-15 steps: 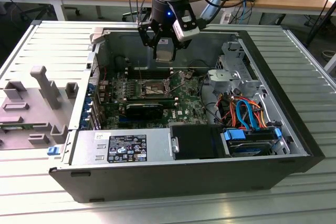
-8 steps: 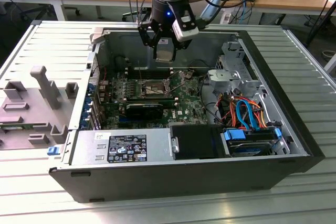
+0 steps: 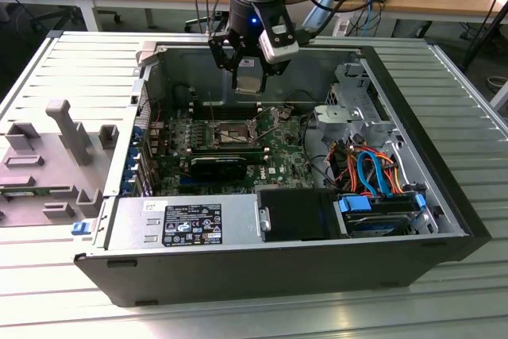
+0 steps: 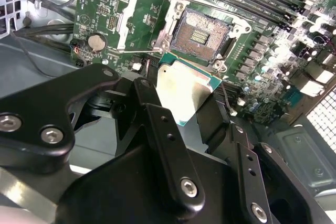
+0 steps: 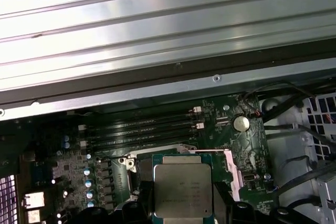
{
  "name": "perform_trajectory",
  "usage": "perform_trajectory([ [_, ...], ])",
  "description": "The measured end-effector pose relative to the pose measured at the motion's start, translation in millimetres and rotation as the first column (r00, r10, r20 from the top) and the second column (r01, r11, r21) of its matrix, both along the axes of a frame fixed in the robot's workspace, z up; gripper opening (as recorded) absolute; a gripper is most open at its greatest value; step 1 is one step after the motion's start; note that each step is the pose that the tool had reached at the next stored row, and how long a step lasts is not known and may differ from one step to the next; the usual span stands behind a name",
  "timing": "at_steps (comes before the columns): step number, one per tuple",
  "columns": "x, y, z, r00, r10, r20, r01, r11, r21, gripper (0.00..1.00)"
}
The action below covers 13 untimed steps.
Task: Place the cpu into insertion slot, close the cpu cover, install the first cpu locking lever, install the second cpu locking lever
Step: 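Place the cpu into insertion slot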
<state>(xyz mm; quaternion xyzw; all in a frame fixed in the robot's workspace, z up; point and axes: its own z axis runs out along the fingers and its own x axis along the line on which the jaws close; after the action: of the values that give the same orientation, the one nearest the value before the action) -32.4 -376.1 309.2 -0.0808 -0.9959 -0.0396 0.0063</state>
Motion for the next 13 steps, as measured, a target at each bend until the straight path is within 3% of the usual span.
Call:
perform_trajectory([
  [13,0.0,0.0,-0.5,0.9988,-0.050,0.0000,0.050,0.9988,0.0000,0.54],
])
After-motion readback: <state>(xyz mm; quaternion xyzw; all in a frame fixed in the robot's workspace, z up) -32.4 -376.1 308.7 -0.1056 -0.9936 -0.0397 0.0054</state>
